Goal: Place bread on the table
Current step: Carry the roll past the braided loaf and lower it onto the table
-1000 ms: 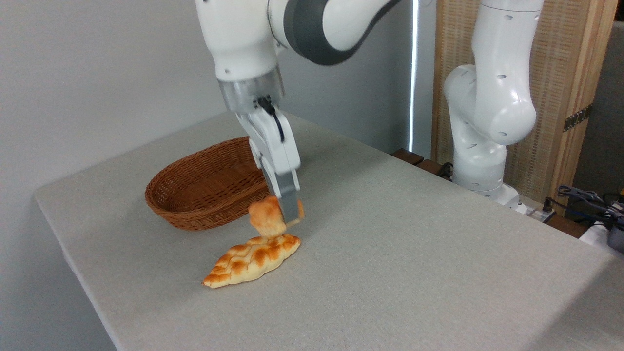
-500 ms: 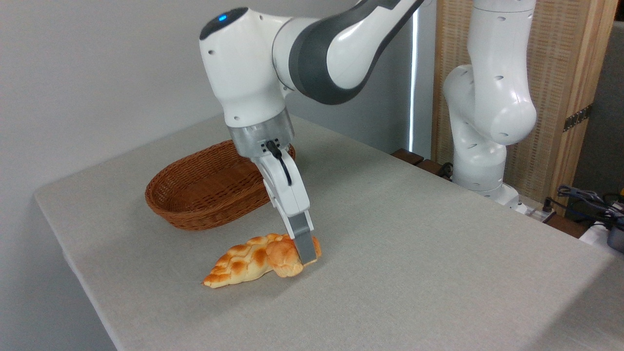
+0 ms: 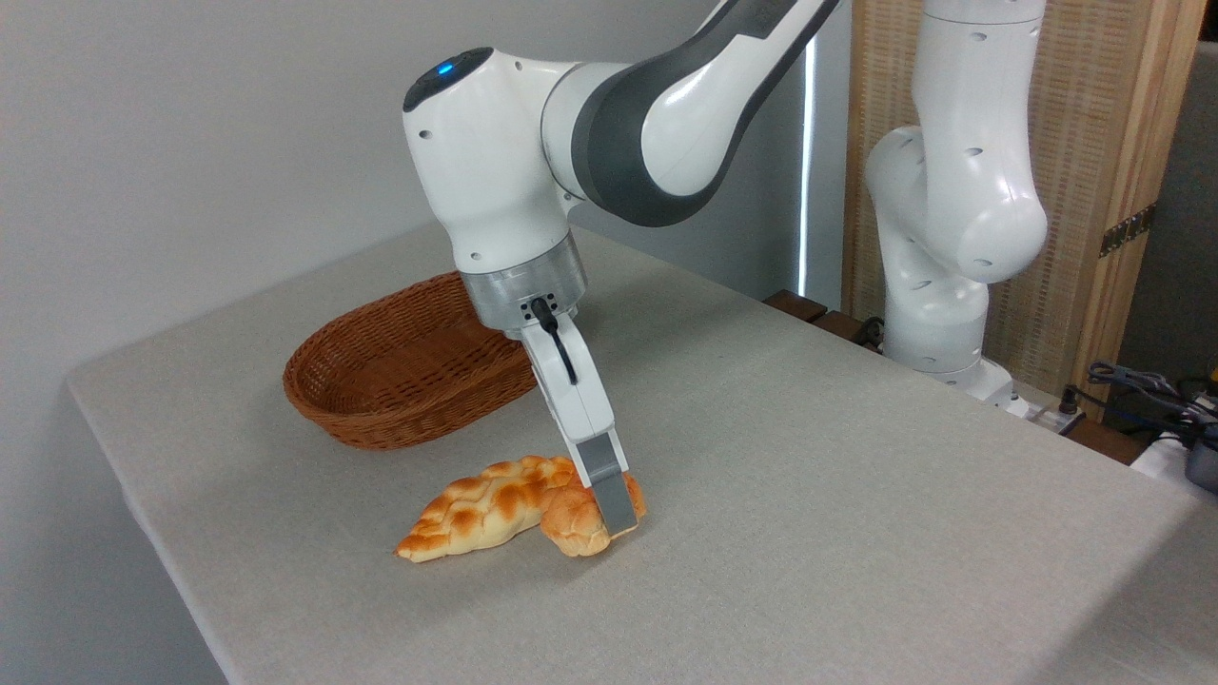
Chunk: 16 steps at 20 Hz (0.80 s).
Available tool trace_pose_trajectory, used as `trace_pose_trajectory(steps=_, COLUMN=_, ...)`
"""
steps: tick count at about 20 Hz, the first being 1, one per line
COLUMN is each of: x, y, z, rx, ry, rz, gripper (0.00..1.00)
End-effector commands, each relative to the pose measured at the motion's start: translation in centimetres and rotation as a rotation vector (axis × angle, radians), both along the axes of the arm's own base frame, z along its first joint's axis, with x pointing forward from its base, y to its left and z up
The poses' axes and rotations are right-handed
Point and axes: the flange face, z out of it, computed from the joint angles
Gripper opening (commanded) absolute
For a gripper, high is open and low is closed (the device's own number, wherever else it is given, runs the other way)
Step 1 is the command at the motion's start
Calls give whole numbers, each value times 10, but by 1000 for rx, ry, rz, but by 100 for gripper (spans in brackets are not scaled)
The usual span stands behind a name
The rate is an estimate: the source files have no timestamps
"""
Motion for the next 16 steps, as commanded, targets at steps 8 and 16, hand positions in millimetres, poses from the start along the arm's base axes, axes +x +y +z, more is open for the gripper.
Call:
trace_pose_trajectory(steps=8, x=-9, y=18, z=-6, rx=32, ry=52, rz=-46, gripper=100)
trace_pose_trajectory(steps=16, x=-6, y=21, z=22, rx=17, ry=-2, rz=-26, gripper=100)
